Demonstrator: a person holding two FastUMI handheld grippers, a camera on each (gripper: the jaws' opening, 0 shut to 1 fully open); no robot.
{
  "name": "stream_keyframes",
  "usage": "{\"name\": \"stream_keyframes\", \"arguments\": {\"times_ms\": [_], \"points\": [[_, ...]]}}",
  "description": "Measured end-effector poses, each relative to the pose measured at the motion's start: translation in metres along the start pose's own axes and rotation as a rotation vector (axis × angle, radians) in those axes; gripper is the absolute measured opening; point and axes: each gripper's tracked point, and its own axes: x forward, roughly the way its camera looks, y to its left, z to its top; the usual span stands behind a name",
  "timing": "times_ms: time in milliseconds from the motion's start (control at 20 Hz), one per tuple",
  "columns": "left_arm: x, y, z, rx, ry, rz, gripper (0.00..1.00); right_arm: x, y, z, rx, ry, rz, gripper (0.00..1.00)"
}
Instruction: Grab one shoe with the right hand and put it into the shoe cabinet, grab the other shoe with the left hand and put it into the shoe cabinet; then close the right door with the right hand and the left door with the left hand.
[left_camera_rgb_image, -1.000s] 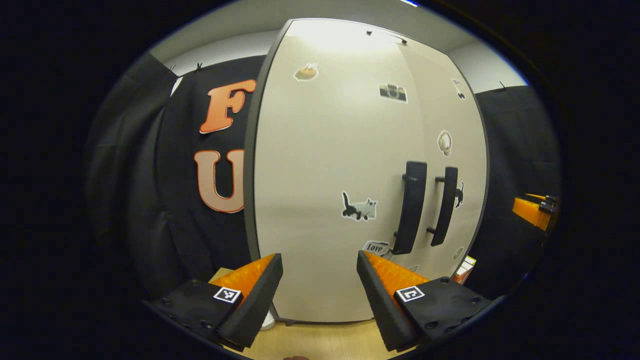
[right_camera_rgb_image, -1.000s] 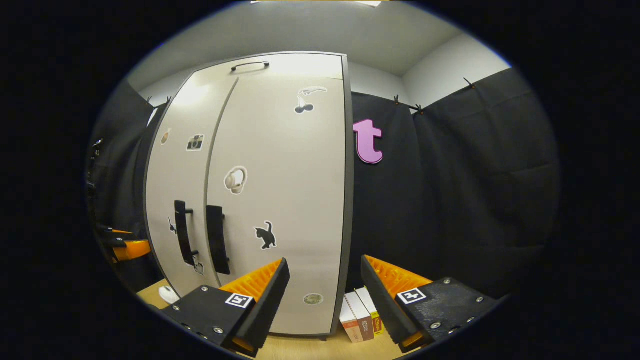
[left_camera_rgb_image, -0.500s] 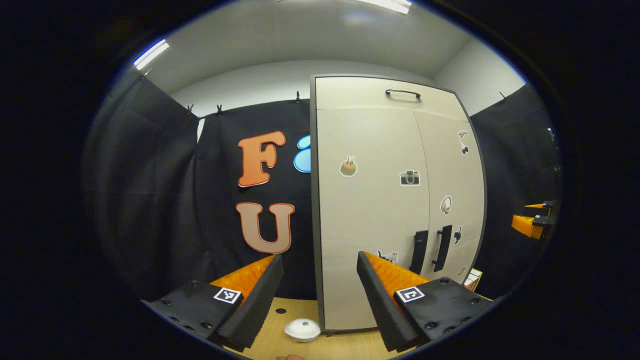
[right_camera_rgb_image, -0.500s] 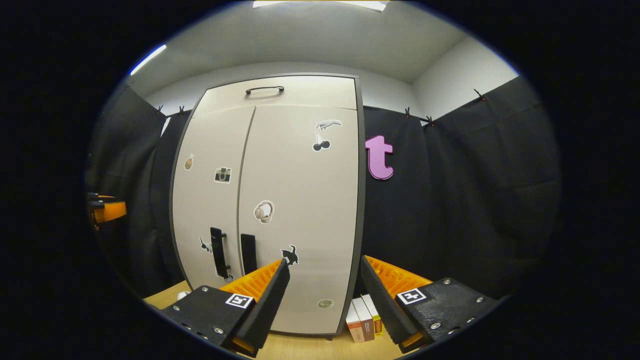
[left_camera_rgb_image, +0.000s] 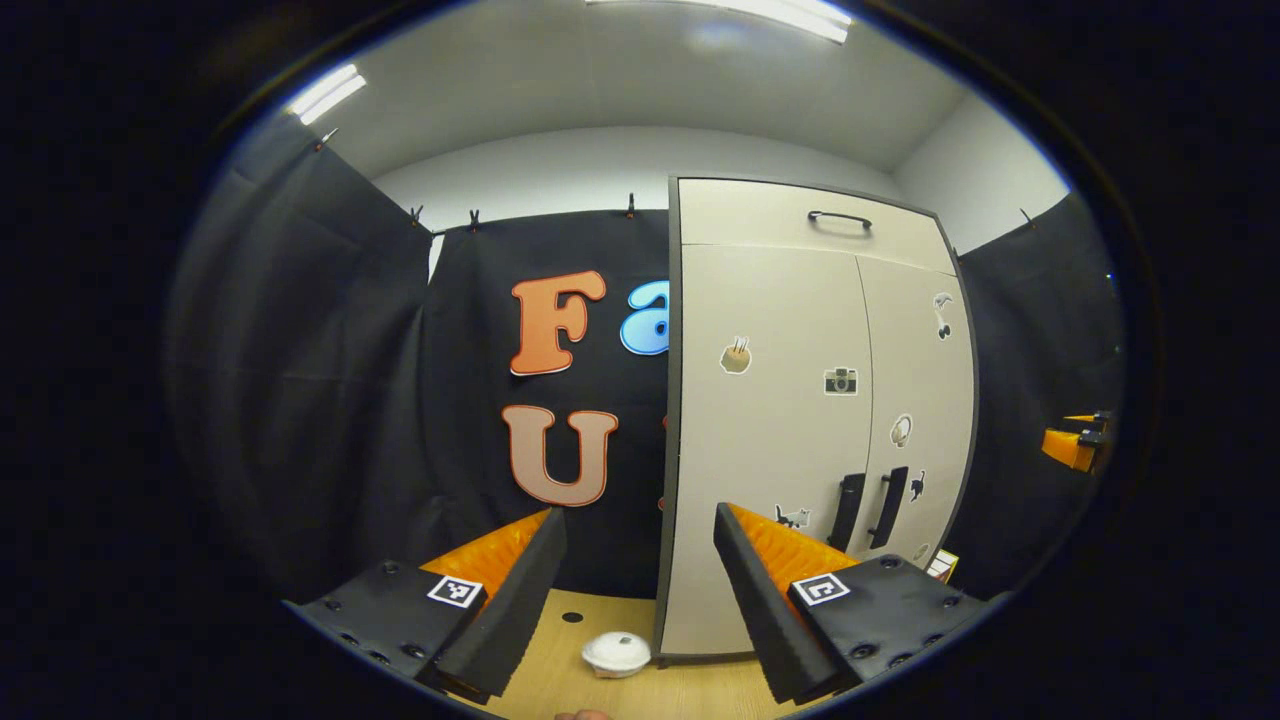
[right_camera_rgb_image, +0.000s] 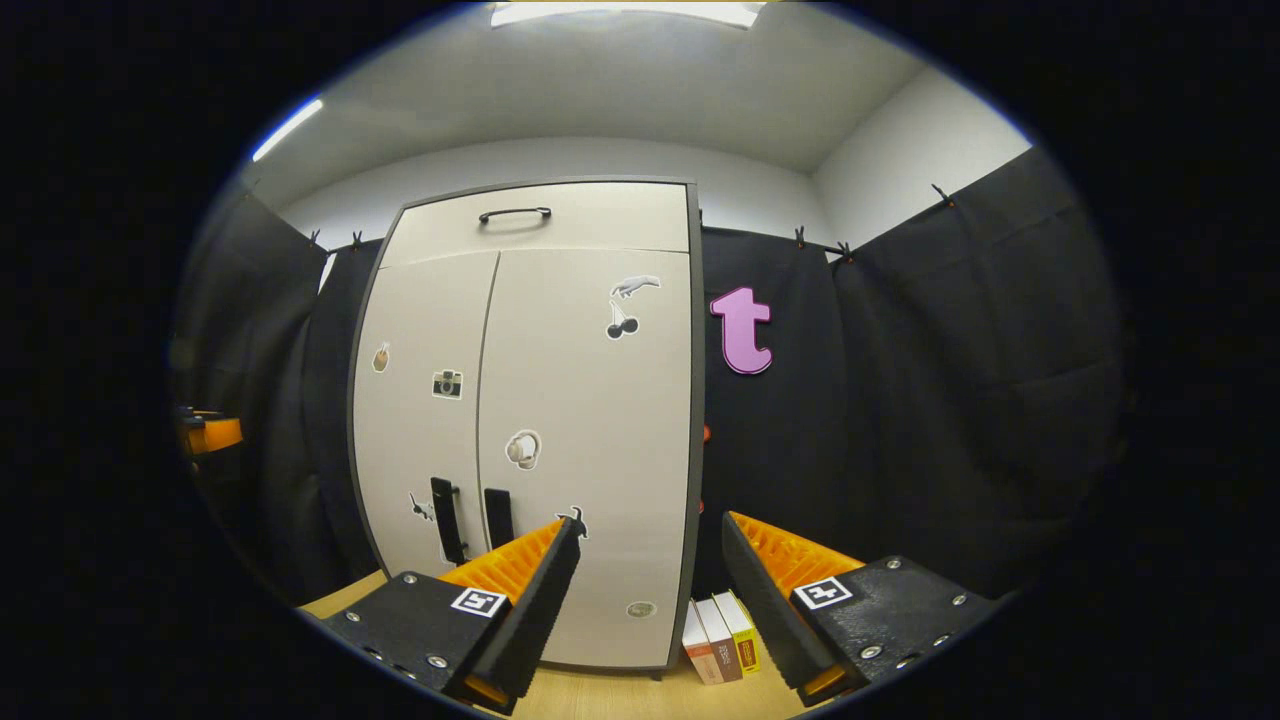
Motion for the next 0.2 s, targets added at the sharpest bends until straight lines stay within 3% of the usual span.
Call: {"name": "stream_keyframes", "arguments": {"times_ms": [200], "points": [[-0.0149, 0.0039, -0.0021, 0.024, -0.009, 0.030, 0.96, -0.0024, 0.0019, -0.0002, -0.004, -0.001, 0.005, 0.89]]}}
